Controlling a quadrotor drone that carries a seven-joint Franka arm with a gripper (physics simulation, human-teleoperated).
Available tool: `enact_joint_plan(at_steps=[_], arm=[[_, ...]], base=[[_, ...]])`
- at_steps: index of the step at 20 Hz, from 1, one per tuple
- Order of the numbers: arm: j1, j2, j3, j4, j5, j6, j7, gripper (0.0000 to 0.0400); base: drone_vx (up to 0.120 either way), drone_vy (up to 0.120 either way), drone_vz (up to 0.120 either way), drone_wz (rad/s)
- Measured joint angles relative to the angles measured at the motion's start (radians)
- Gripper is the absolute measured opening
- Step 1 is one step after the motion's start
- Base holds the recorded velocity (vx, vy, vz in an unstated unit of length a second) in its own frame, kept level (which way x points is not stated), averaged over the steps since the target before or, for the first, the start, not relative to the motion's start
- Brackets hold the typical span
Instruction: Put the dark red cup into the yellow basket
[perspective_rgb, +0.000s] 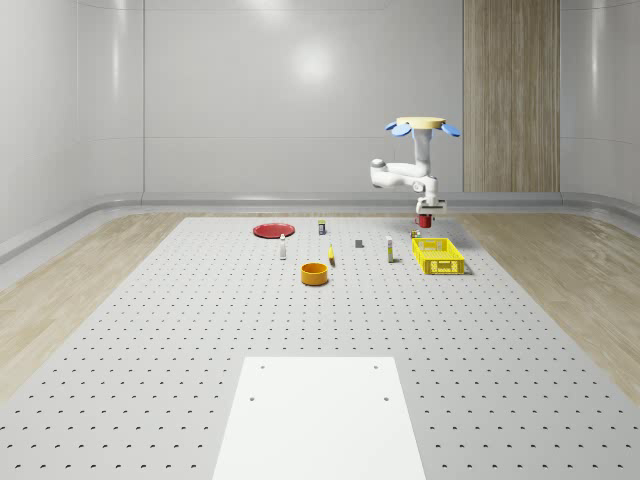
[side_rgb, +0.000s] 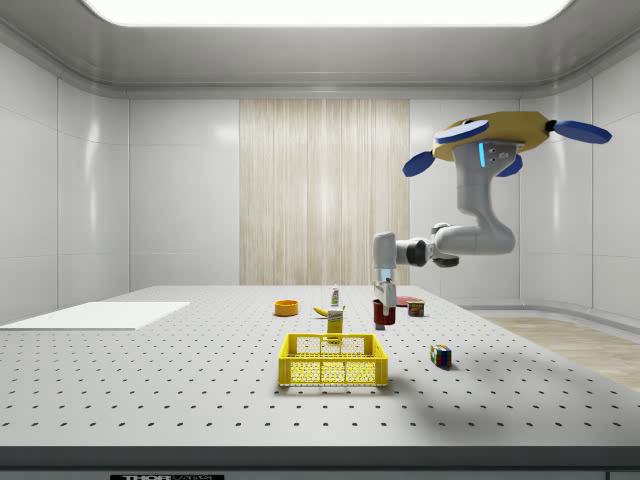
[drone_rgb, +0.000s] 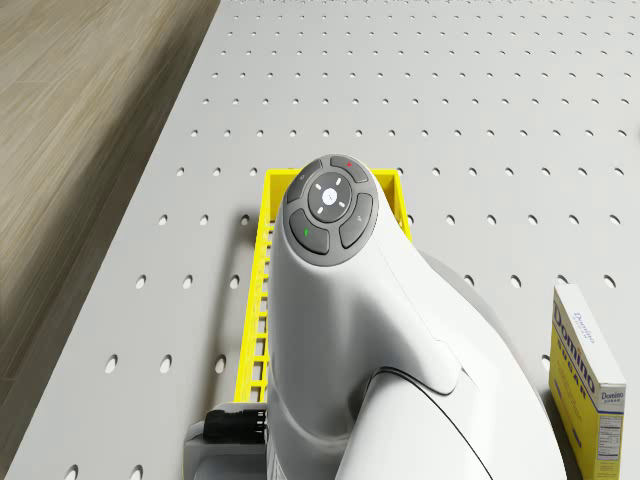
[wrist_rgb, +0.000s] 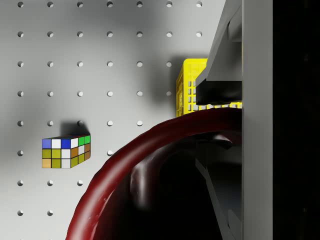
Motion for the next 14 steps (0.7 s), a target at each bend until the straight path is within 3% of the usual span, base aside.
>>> enact_joint_plan(at_steps=[9,12,14], arm=[[-0.002,-0.01,0.001,0.0,0.004,0.009,0.001,0.01],[-0.002,-0.013,0.001,0.0,0.005,0.012,0.002,0.01],[-0.003,-0.015,0.002,0.0,0.006,0.014,0.002,0.01]], base=[[0.12,0.0,0.0,0.0],[0.12,0.0,-0.093,0.0],[0.12,0.0,0.0,0.0]])
